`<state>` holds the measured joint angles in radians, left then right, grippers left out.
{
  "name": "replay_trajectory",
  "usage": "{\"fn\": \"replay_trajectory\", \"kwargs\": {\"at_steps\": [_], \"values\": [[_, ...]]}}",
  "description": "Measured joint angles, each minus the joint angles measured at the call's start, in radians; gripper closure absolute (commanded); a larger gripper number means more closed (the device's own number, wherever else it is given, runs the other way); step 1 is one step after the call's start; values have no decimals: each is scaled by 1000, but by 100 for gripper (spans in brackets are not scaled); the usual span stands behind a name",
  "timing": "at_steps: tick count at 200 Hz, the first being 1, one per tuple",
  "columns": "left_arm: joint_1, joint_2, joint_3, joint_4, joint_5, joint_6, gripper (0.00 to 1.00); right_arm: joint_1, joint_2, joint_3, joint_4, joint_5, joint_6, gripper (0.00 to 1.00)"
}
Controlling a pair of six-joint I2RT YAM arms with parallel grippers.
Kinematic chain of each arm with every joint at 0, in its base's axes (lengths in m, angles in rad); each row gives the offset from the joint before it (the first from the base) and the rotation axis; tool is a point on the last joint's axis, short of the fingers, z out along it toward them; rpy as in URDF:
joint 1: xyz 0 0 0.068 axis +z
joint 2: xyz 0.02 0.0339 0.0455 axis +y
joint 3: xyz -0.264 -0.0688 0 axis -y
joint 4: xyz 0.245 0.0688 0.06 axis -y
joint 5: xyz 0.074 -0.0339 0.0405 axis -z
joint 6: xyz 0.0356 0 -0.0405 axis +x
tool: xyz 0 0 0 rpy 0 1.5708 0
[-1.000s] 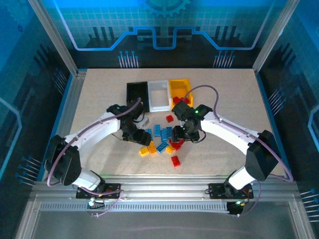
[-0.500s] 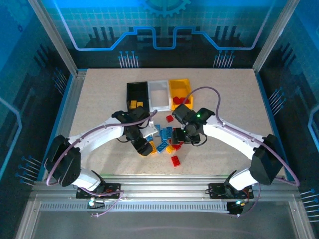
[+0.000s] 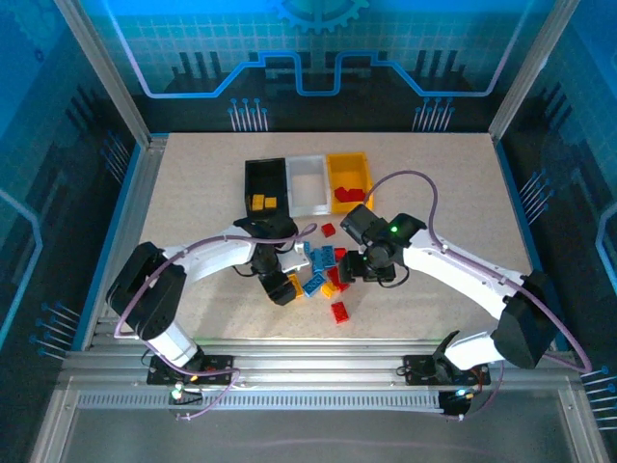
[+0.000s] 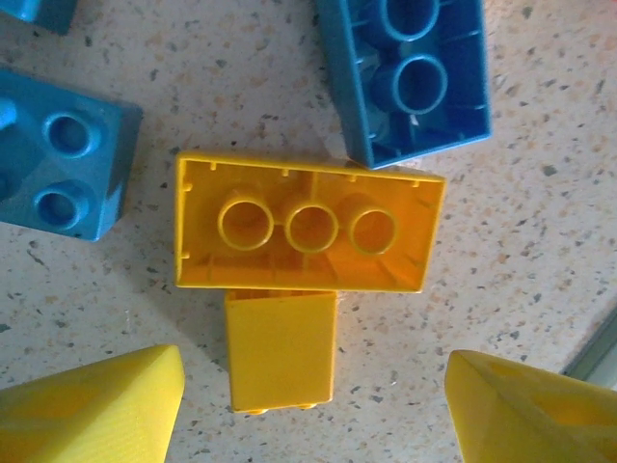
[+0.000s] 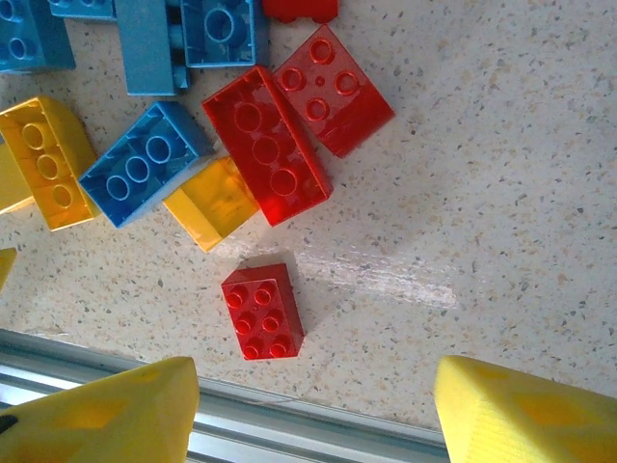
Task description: Sort the legos into containers by color
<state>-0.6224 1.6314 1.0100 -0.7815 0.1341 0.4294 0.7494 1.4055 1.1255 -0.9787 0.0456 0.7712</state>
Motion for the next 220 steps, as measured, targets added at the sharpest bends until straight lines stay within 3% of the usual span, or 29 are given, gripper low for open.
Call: {"fn": "replay_trajectory", "kwargs": {"at_steps": [103, 220], "values": [[-14, 97, 1, 15, -95, -1, 34, -26, 0, 0, 0, -1, -4, 32], [-41, 122, 17, 21, -206, -39, 56, -31, 1, 0, 1, -1, -5, 32]]}}
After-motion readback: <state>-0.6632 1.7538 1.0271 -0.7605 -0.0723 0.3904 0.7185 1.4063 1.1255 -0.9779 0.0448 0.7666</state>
